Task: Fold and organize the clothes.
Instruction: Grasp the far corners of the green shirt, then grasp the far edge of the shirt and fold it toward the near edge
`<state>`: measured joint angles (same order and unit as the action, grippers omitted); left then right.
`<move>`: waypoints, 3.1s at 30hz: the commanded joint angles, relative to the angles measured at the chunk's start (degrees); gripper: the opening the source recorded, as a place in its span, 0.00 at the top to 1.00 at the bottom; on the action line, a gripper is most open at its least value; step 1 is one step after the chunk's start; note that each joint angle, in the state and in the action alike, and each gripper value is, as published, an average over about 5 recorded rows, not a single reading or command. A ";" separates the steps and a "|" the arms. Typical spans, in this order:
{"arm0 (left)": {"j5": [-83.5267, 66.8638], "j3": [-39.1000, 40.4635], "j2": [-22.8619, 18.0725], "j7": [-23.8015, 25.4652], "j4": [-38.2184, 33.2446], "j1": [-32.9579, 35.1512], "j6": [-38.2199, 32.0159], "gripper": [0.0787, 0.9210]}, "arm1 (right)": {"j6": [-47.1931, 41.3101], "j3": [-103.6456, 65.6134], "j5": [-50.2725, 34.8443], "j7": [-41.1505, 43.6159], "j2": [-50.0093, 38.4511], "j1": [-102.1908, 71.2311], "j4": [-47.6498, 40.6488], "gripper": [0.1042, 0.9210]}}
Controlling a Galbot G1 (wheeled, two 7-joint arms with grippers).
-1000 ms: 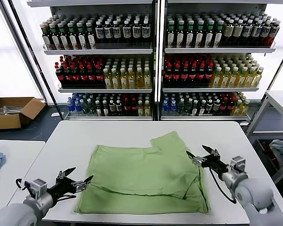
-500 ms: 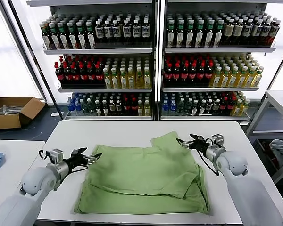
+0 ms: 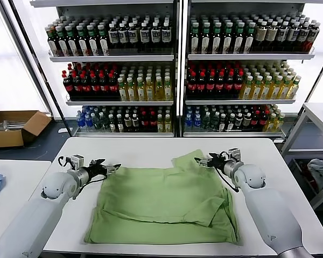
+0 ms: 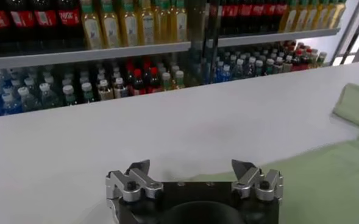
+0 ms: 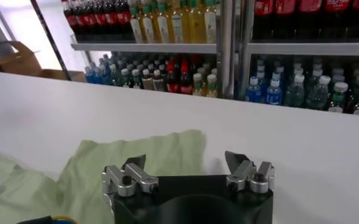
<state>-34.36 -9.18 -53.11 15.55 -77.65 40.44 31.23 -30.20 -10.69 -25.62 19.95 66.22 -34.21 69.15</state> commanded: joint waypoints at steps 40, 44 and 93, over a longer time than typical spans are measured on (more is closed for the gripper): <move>-1.71 -2.63 1.18 -2.37 -8.99 7.06 -2.28 0.98 | 2.15 -5.67 -9.88 -4.12 -1.15 -8.47 15.91 1.00; -2.97 -5.61 1.39 -4.16 -14.16 10.63 -3.60 0.98 | 2.13 -8.71 -12.24 -5.16 -2.50 -12.99 22.81 1.00; 9.09 -34.22 0.37 -6.52 -46.90 54.56 -4.36 0.67 | 17.90 -46.01 -9.59 -3.43 -0.36 -62.58 51.03 0.59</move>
<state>-25.14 -36.57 -51.70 11.58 -119.73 88.97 27.27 -17.65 -46.20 -35.07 16.81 64.98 -94.32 120.11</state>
